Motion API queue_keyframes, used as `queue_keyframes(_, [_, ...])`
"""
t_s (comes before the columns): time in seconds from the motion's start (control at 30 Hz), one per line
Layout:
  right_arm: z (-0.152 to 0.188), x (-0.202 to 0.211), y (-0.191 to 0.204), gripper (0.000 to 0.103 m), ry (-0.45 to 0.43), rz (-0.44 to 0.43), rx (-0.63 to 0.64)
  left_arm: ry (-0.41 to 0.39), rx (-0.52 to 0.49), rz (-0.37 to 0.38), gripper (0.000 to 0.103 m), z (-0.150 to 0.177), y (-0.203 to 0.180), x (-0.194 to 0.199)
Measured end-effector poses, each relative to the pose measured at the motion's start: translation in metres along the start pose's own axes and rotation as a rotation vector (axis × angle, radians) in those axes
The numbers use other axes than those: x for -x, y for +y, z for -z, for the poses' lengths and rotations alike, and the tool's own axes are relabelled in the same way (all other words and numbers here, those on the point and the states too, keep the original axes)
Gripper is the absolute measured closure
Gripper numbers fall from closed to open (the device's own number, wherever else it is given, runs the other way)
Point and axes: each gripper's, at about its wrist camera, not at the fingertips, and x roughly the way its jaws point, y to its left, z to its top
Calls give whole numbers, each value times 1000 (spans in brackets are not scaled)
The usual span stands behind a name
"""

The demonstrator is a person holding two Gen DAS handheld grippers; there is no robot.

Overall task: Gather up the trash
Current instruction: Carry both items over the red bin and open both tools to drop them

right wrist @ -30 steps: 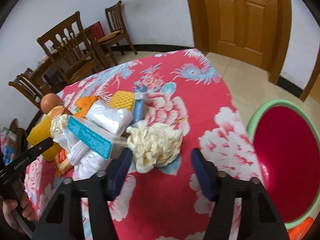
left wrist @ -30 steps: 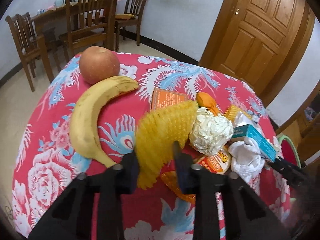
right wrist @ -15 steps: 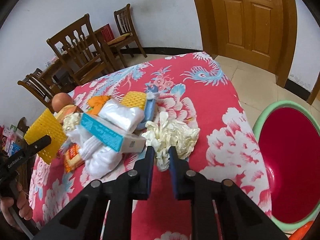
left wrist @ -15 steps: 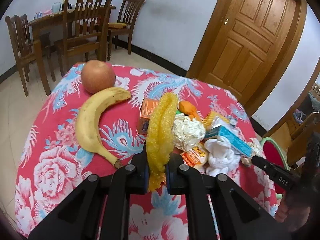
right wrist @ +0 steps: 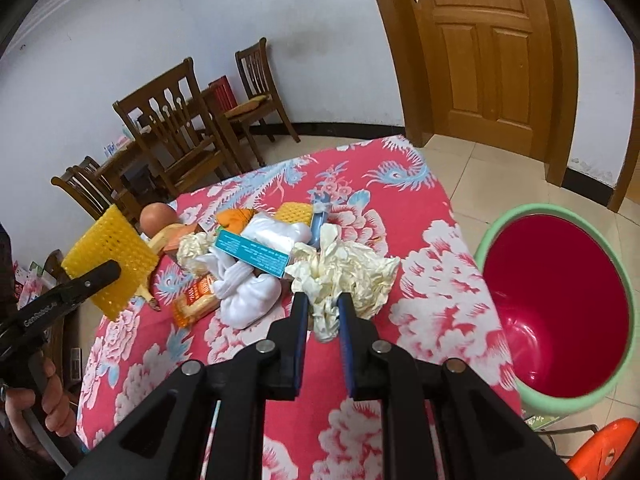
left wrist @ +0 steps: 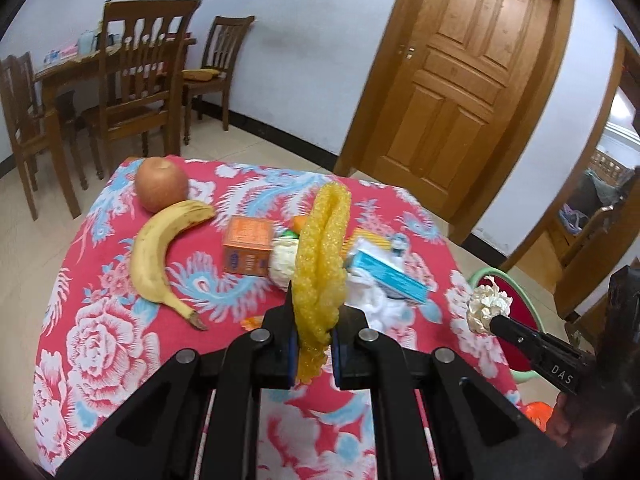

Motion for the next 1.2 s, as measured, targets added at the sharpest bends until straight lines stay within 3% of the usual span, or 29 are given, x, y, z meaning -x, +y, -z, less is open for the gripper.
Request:
queue_keyframes(0.6, [10, 68, -50, 86, -113, 75, -82, 68, -122, 144, 92, 9, -99, -15])
queue_keyframes(1.2, [26, 62, -165, 86, -91, 192, -289, 210, -300, 259, 92, 26, -223, -92])
